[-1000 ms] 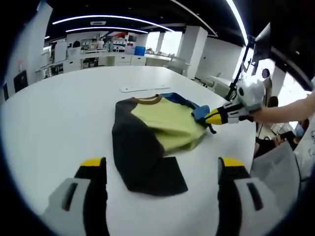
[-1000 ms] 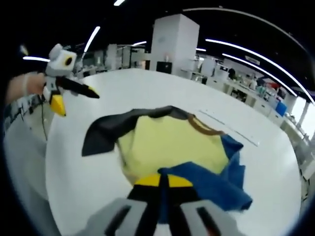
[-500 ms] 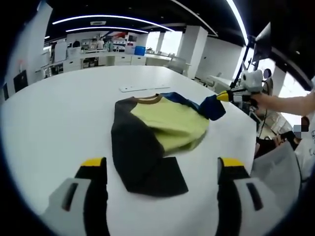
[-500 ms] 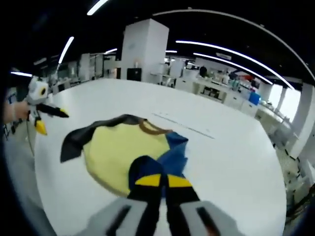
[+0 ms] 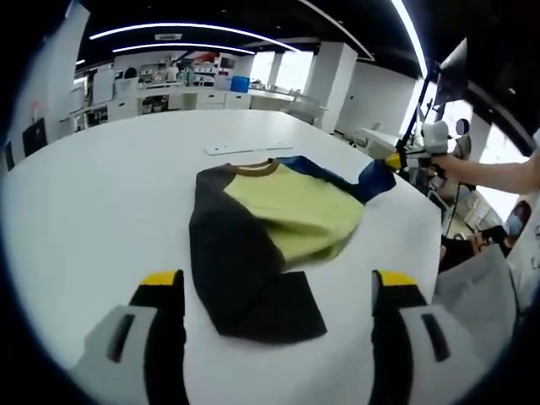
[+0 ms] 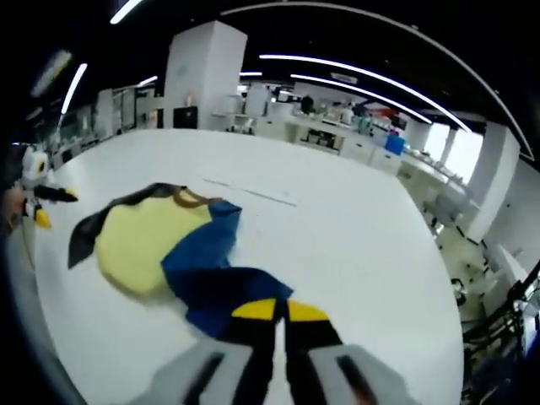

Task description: Fold the garment on the visible template until the final outline fits inside the template.

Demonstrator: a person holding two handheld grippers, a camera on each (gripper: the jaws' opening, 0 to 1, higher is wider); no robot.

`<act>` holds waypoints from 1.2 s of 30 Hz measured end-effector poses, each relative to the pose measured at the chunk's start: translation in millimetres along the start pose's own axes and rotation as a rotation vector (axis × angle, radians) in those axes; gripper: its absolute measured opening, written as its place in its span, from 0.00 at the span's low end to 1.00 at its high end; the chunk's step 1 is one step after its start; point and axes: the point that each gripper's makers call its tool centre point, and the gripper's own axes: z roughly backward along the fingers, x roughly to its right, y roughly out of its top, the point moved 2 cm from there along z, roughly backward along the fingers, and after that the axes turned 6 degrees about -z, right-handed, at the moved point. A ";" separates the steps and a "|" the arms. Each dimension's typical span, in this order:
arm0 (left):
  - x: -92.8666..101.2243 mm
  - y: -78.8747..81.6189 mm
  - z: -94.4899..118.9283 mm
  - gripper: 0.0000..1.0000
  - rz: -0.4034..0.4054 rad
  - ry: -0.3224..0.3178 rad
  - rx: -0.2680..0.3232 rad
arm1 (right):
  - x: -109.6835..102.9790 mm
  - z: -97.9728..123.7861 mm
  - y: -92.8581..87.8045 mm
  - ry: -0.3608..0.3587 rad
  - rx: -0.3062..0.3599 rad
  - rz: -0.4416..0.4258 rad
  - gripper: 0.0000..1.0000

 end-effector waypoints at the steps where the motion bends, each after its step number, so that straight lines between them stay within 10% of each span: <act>1: 1.0 0.5 -0.8 0.89 0.002 -0.002 0.000 | 3.6 0.1 -1.1 -0.003 -0.003 -0.001 0.00; 36: -23.8 0.8 -10.8 0.88 0.056 0.062 0.015 | 124.5 -34.5 -63.5 -0.189 -0.209 -0.049 0.00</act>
